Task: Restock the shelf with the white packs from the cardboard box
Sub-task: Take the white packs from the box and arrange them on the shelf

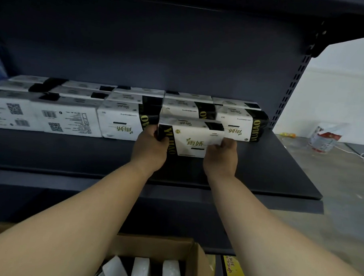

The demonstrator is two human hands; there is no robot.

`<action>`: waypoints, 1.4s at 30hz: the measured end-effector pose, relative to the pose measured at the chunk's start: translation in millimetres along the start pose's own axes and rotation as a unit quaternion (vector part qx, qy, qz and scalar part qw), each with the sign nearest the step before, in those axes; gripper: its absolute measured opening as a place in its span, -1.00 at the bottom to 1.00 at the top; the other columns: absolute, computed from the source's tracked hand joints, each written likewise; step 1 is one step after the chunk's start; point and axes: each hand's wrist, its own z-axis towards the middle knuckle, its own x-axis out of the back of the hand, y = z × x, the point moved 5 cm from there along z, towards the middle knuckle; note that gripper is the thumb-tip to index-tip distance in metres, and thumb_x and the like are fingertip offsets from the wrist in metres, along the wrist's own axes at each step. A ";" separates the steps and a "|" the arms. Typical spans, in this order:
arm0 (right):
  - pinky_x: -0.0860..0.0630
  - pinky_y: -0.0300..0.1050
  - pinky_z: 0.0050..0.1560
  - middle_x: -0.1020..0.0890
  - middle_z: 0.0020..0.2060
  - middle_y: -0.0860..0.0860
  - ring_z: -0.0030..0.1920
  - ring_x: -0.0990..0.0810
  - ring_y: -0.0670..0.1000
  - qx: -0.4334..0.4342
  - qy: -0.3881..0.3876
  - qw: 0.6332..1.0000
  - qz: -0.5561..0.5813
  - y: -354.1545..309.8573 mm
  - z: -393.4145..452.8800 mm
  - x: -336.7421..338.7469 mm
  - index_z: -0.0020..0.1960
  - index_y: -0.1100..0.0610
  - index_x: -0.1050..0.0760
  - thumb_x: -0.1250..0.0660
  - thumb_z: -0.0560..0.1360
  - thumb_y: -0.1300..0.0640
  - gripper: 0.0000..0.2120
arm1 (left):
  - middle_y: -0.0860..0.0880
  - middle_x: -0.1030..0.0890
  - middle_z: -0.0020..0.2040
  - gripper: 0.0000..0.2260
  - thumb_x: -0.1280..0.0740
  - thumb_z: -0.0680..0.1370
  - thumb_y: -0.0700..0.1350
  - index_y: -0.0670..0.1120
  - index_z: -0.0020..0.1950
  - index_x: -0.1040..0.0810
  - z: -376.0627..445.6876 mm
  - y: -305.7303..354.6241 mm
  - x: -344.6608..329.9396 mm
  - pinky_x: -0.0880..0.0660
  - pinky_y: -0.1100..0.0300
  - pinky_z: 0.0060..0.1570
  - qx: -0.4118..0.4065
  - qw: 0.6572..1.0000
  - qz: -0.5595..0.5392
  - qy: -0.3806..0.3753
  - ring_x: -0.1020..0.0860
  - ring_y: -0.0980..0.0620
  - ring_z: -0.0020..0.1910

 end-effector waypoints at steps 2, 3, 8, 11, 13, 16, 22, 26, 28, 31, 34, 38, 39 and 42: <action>-0.43 -0.10 -0.18 -0.52 -0.07 -0.01 -0.12 -0.52 0.04 -0.004 0.000 1.000 -0.002 -0.3 5.4 -1.5 0.20 0.09 -0.38 -0.19 0.58 0.20 -0.79 | 0.04 -0.58 0.04 -0.77 -0.30 0.61 -0.10 -0.04 0.26 -0.48 5.9 -1.1 -2.0 -0.37 0.35 -0.31 0.001 1.000 0.004 0.003 -0.52 0.16 -0.14; -0.42 -0.11 -0.20 -0.51 -0.12 -0.04 -0.16 -0.51 0.02 -0.004 -0.001 1.000 -0.001 -0.1 8.1 -2.6 0.19 0.09 -0.38 -0.19 0.58 0.20 -0.80 | 0.02 -0.59 0.05 -0.77 -0.30 0.61 -0.10 -0.06 0.27 -0.48 8.8 -1.8 -3.1 -0.39 0.33 -0.29 0.003 1.000 0.006 0.006 -0.54 0.11 -0.10; -0.35 -0.22 -0.37 -0.43 -0.22 -0.11 -0.25 -0.45 -0.08 0.008 -0.008 1.000 -0.004 0.6 18.5 -8.9 0.15 0.10 -0.36 -0.19 0.58 0.23 -0.85 | -0.04 -0.61 0.02 -0.79 -0.32 0.59 -0.08 -0.10 0.20 -0.48 21.1 -6.1 -5.9 -0.45 0.21 -0.21 0.012 0.999 0.013 0.031 -0.57 0.02 -0.08; -0.37 -0.20 -0.36 -0.44 -0.20 -0.09 -0.23 -0.47 -0.05 0.007 -0.013 1.000 -0.003 -1.0 22.6 -12.4 0.14 0.11 -0.37 -0.18 0.58 0.23 -0.85 | -0.01 -0.57 -0.02 -0.76 -0.33 0.59 -0.08 -0.13 0.22 -0.46 25.9 -5.6 -6.7 -0.40 0.28 -0.32 0.007 0.999 0.029 0.041 -0.52 0.11 -0.19; -0.42 -0.17 -0.28 -0.45 -0.20 -0.09 -0.21 -0.49 -0.02 0.005 -0.016 1.000 -0.001 -1.8 25.0 -14.0 0.13 0.10 -0.36 -0.17 0.58 0.22 -0.86 | 0.04 -0.52 -0.12 -0.75 -0.33 0.59 -0.07 -0.15 0.21 -0.45 28.4 -5.9 -7.3 -0.36 0.32 -0.36 0.006 0.998 0.039 0.049 -0.45 0.20 -0.26; -0.42 -0.14 -0.22 -0.43 -0.20 -0.10 -0.16 -0.49 0.02 0.010 -0.018 1.000 0.000 -2.5 30.4 -16.9 0.10 0.09 -0.34 -0.17 0.58 0.22 -0.88 | 0.10 -0.43 -0.22 -0.76 -0.33 0.59 -0.05 -0.16 0.17 -0.44 32.3 -7.9 -8.6 -0.32 0.34 -0.38 0.012 0.997 0.044 0.059 -0.40 0.23 -0.29; -0.39 -0.21 -0.31 -0.44 -0.21 -0.08 -0.22 -0.47 -0.03 0.015 -0.019 1.000 0.012 -1.1 39.5 -22.0 0.06 0.08 -0.33 -0.17 0.58 0.24 -0.89 | -0.10 -0.63 -0.14 -0.81 -0.34 0.58 -0.03 -0.15 0.03 -0.54 39.0 -11.4 -12.8 -0.58 0.09 -0.16 0.044 0.998 0.026 0.047 -0.63 -0.08 -0.11; -0.41 -0.17 -0.27 -0.47 -0.18 -0.06 -0.15 -0.51 0.03 0.008 -0.019 1.000 0.023 -0.1 41.6 -24.9 0.04 0.09 -0.34 -0.16 0.55 0.26 -0.89 | -0.13 -0.65 -0.15 -0.88 -0.35 0.55 -0.06 0.00 -0.18 -0.50 38.7 -14.8 -14.8 -0.62 -0.12 -0.05 0.073 0.996 -0.029 0.043 -0.64 -0.14 -0.10; -0.39 -0.19 -0.29 -0.49 -0.15 -0.01 -0.15 -0.51 0.04 0.006 -0.021 0.999 0.027 -0.5 42.2 -25.0 0.03 0.10 -0.34 -0.16 0.55 0.28 -0.88 | -0.12 -0.65 -0.13 -0.89 -0.34 0.55 -0.10 0.02 -0.18 -0.50 36.2 -15.8 -13.8 -0.62 -0.12 -0.02 0.087 0.994 -0.051 0.036 -0.64 -0.12 -0.09; -0.35 -0.20 -0.35 -0.50 -0.10 0.04 -0.18 -0.49 0.01 0.000 -0.026 0.999 0.033 -1.5 41.9 -22.9 0.04 0.11 -0.34 -0.16 0.55 0.28 -0.88 | -0.08 -0.64 -0.11 -0.90 -0.36 0.56 -0.10 0.01 -0.16 -0.52 31.8 -16.3 -11.5 -0.60 -0.08 0.08 0.111 0.990 -0.086 0.014 -0.63 -0.07 -0.03; -0.34 -0.26 -0.46 -0.52 0.00 0.08 -0.26 -0.44 -0.10 -0.012 -0.029 0.998 0.047 -1.6 39.3 -19.9 0.16 0.16 -0.37 -0.18 0.56 0.25 -0.82 | -0.06 -0.61 -0.16 -0.88 -0.35 0.58 -0.08 -0.02 -0.16 -0.51 25.4 -14.3 -9.5 -0.56 -0.06 0.16 0.129 0.985 -0.113 -0.009 -0.61 -0.05 -0.05; -0.31 -0.28 -0.43 -0.52 0.13 0.08 -0.21 -0.46 -0.08 -0.044 -0.018 0.997 0.063 2.2 32.4 -16.8 0.39 0.19 -0.32 -0.17 0.60 0.17 -0.63 | -0.06 -0.54 -0.21 -0.77 -0.33 0.59 -0.05 -0.03 -0.26 -0.45 14.5 -12.6 -3.9 -0.49 -0.10 0.20 0.137 0.981 -0.137 -0.024 -0.54 -0.07 -0.09; -0.33 -0.26 -0.39 -0.53 0.16 0.10 -0.16 -0.49 -0.04 -0.047 -0.015 0.997 0.065 2.0 28.9 -16.4 0.39 0.19 -0.32 -0.18 0.59 0.15 -0.62 | -0.06 -0.54 -0.20 -0.78 -0.32 0.59 -0.04 -0.03 -0.25 -0.45 12.5 -13.2 -1.7 -0.49 -0.10 0.20 0.138 0.980 -0.142 -0.025 -0.54 -0.06 -0.07; -0.45 -0.15 -0.16 -0.54 0.20 0.12 0.03 -0.55 0.06 -0.046 -0.001 0.996 0.076 -0.1 11.9 -15.7 0.37 0.20 -0.34 -0.21 0.59 0.12 -0.62 | -0.03 -0.60 -0.08 -0.88 -0.32 0.57 0.02 -0.01 -0.08 -0.51 5.1 -15.1 5.5 -0.52 -0.05 0.21 0.146 0.977 -0.156 -0.026 -0.58 -0.03 0.02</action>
